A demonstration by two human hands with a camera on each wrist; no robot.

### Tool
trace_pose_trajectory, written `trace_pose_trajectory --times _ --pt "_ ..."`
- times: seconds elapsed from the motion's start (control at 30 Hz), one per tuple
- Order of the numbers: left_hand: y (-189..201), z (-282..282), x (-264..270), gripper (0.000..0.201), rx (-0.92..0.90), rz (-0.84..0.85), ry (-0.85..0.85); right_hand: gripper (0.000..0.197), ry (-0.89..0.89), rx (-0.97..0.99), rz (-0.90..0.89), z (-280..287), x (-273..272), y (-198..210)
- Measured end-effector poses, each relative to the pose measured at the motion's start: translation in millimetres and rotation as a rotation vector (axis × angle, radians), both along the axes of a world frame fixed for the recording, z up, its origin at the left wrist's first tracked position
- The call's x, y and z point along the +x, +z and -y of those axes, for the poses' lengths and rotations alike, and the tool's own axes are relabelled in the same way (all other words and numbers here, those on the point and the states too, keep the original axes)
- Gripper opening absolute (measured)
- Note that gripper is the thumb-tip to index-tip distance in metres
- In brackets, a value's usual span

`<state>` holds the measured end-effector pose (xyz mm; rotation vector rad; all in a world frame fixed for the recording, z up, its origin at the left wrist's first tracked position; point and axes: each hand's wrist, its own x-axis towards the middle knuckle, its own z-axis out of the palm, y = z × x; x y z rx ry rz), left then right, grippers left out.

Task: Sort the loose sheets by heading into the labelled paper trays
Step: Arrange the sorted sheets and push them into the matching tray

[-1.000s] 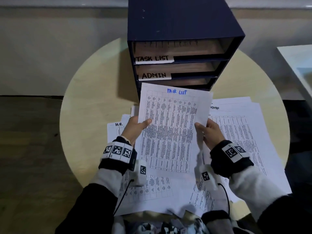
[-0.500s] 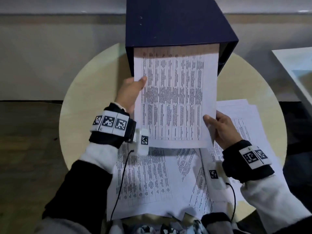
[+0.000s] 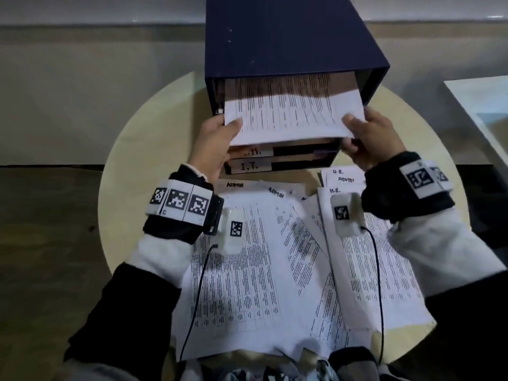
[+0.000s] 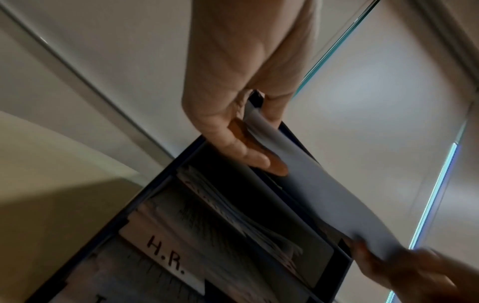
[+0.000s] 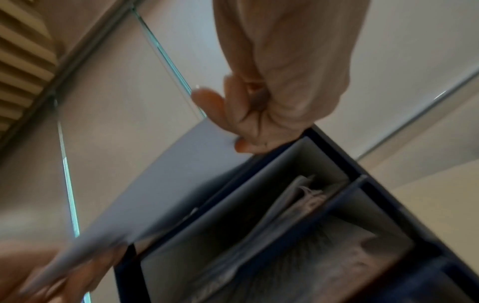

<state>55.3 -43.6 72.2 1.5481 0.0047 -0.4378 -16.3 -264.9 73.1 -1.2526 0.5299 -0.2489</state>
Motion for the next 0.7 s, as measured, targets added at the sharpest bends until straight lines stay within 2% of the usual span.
trace_pose_trajectory --times 0.07,0.2,0.33,0.43,0.63,0.7 --pt "3.6 -0.9 1.6 0.013 -0.032 0.024 0.012 0.015 0.006 0.024 -0.008 0.8 19.3 12.6" --pt "10.8 1.9 7.4 0.015 -0.057 0.062 0.065 0.022 -0.133 0.161 0.031 -0.6 44.3 25.3" --pt "13.9 9.8 15.1 0.020 -0.014 0.080 0.090 0.020 -0.243 0.184 0.053 -5.1 58.1 19.5" --pt "17.6 18.4 21.6 0.033 0.036 0.076 0.078 0.024 -0.227 0.111 0.043 -4.0 60.1 15.7" --pt "18.2 29.1 33.2 0.029 0.060 -0.010 0.038 0.006 -0.226 0.186 0.152 -1.3 36.0 -1.7" --pt "15.7 32.9 37.1 0.029 0.066 -0.012 0.058 0.009 -0.165 0.138 0.145 -0.6 33.4 -2.1"
